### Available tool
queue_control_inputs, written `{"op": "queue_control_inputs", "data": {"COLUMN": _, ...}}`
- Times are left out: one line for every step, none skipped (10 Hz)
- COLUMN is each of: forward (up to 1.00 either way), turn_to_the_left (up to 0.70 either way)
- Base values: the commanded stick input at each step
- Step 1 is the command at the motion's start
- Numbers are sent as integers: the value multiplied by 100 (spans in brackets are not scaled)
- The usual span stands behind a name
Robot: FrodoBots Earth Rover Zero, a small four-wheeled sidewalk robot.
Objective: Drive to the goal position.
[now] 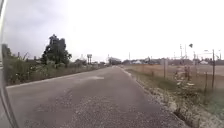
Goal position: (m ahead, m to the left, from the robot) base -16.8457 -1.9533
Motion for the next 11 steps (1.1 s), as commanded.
{"op": "queue_control_inputs", "data": {"forward": 8, "turn_to_the_left": 0}}
{"op": "queue_control_inputs", "data": {"forward": 7, "turn_to_the_left": 0}}
{"op": "queue_control_inputs", "data": {"forward": 8, "turn_to_the_left": 0}}
{"op": "queue_control_inputs", "data": {"forward": 8, "turn_to_the_left": 0}}
{"op": "queue_control_inputs", "data": {"forward": 8, "turn_to_the_left": 0}}
{"op": "queue_control_inputs", "data": {"forward": 8, "turn_to_the_left": 0}}
{"op": "queue_control_inputs", "data": {"forward": 8, "turn_to_the_left": 0}}
{"op": "queue_control_inputs", "data": {"forward": 8, "turn_to_the_left": 0}}
{"op": "queue_control_inputs", "data": {"forward": 7, "turn_to_the_left": 0}}
{"op": "queue_control_inputs", "data": {"forward": 7, "turn_to_the_left": 0}}
{"op": "queue_control_inputs", "data": {"forward": 8, "turn_to_the_left": 0}}
